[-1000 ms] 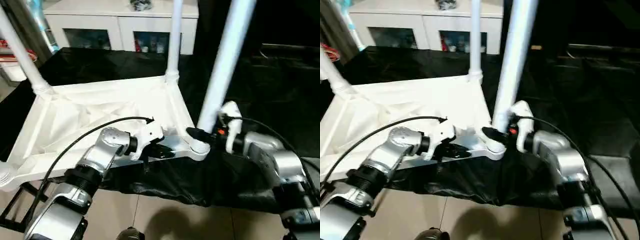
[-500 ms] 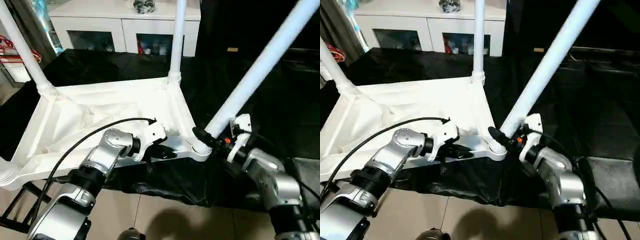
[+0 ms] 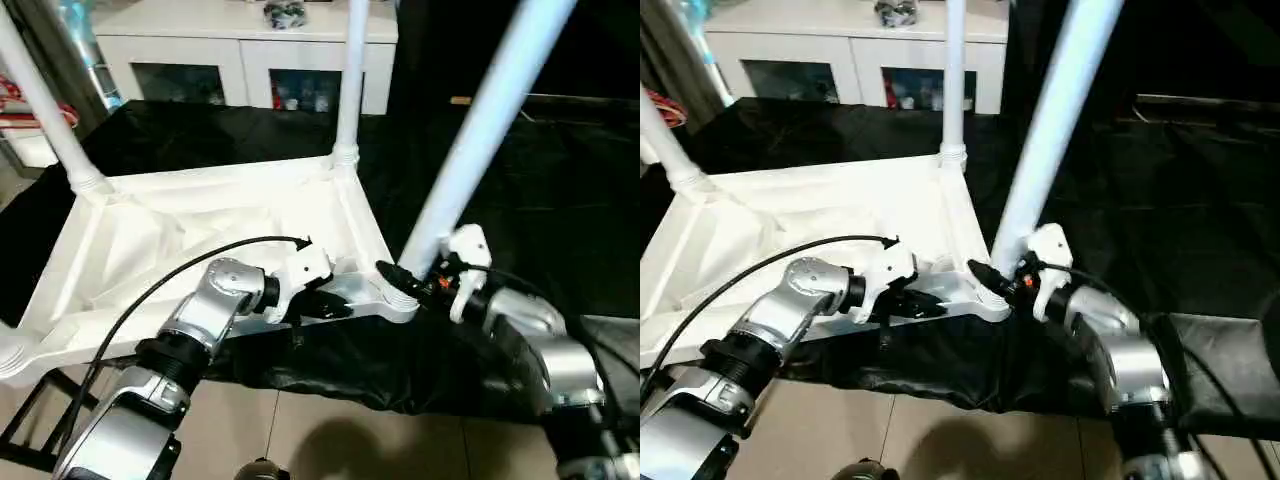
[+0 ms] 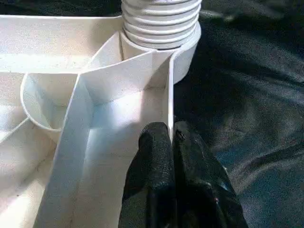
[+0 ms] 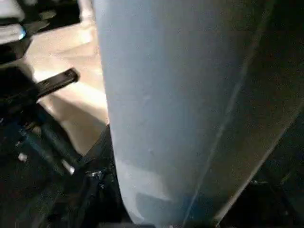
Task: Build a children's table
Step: Insert table leg to table base
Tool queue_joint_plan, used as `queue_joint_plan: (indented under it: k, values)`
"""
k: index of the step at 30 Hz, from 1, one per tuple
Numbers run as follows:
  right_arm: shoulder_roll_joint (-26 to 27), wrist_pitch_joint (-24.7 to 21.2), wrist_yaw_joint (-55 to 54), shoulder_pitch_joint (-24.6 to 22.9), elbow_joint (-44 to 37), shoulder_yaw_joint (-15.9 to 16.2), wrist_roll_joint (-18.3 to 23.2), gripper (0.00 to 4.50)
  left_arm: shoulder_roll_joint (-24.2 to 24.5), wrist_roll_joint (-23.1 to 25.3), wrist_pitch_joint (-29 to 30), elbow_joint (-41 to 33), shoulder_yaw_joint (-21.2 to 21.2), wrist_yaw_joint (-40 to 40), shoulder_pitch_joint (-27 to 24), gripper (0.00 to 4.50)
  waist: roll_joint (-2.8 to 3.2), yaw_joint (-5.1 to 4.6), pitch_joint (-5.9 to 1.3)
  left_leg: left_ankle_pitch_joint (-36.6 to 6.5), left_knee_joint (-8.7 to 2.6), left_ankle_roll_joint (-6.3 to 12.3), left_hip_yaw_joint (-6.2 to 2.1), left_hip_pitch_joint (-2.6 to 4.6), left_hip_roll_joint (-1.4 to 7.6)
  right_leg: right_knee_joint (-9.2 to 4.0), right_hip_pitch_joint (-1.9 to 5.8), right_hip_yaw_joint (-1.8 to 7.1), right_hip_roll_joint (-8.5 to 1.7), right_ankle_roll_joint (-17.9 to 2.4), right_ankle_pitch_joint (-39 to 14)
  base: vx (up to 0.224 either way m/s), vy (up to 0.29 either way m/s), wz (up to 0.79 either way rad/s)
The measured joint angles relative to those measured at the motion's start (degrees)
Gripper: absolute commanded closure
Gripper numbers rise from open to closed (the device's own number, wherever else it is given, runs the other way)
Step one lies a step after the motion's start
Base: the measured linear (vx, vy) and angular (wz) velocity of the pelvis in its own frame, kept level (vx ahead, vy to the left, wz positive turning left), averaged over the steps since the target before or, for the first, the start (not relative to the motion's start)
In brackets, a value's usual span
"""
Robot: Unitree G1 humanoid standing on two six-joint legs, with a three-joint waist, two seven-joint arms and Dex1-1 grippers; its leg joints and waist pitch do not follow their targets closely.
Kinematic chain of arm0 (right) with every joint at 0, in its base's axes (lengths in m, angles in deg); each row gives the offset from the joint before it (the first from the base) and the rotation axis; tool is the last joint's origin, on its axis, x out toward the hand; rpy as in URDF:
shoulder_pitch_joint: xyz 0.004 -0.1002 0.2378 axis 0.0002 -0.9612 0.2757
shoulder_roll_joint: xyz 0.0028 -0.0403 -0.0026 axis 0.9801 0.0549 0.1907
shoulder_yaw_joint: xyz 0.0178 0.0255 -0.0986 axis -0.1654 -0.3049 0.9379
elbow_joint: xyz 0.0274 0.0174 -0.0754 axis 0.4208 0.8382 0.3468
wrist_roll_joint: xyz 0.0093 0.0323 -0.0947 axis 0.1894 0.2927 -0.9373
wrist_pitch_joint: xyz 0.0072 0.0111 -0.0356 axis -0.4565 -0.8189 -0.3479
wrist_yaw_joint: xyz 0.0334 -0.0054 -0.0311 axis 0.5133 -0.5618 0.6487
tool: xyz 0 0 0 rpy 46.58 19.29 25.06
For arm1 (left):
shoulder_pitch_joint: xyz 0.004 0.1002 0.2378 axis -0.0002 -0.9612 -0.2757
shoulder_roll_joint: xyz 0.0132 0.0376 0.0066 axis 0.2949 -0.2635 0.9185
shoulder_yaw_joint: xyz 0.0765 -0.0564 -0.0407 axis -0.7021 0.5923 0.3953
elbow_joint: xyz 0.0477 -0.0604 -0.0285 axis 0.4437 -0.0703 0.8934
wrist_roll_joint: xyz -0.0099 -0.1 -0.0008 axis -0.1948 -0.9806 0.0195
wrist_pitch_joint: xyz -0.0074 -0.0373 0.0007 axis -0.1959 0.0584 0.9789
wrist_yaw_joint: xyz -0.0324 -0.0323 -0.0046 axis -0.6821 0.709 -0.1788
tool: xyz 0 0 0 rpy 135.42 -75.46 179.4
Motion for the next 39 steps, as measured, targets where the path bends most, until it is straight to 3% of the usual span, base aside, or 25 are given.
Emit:
queue_joint_plan:
  k: [15,26,30,39]
  values:
    - [-3.19,3.36,15.36,0.90,1.17,3.73,0.06,2.55,4.67,-0.06,-2.06,-1.94,-1.63,-9.46,0.00,4.50,-0.42,0.14,-0.01,0.00,-0.59,0.00,0.02,-0.01,-0.02,-0.40,-0.03,-0.07,0.04,0.03,-0.06,0.000,0.000,0.00]
    - [-3.66,6.74,23.01,3.11,4.19,5.87,0.81,2.55,6.65,0.05,-5.42,1.60,-3.07,-15.25,3.08,4.50,-0.99,0.16,0.60,0.00,-0.73,0.00,0.02,0.00,-0.03,-0.44,-0.06,-0.07,0.04,0.02,-0.07,0.000,0.000,0.00]
    - [-1.36,6.70,21.26,4.44,6.81,4.55,1.05,2.55,6.70,0.63,-5.27,2.82,-2.86,-13.87,4.21,4.50,-1.23,0.04,0.81,0.00,-0.78,0.00,0.02,0.07,-0.03,-0.41,-0.06,-0.07,0.04,-0.02,-0.06,0.000,0.000,0.00]
    - [4.43,7.52,2.82,10.50,17.02,-1.66,0.35,2.56,1.75,1.16,1.48,3.25,0.60,0.52,5.02,4.50,-1.40,-0.97,1.08,0.02,-0.90,-0.04,0.04,0.03,-0.06,-0.44,-0.24,-0.05,0.04,-0.16,0.03,0.000,0.000,0.00]
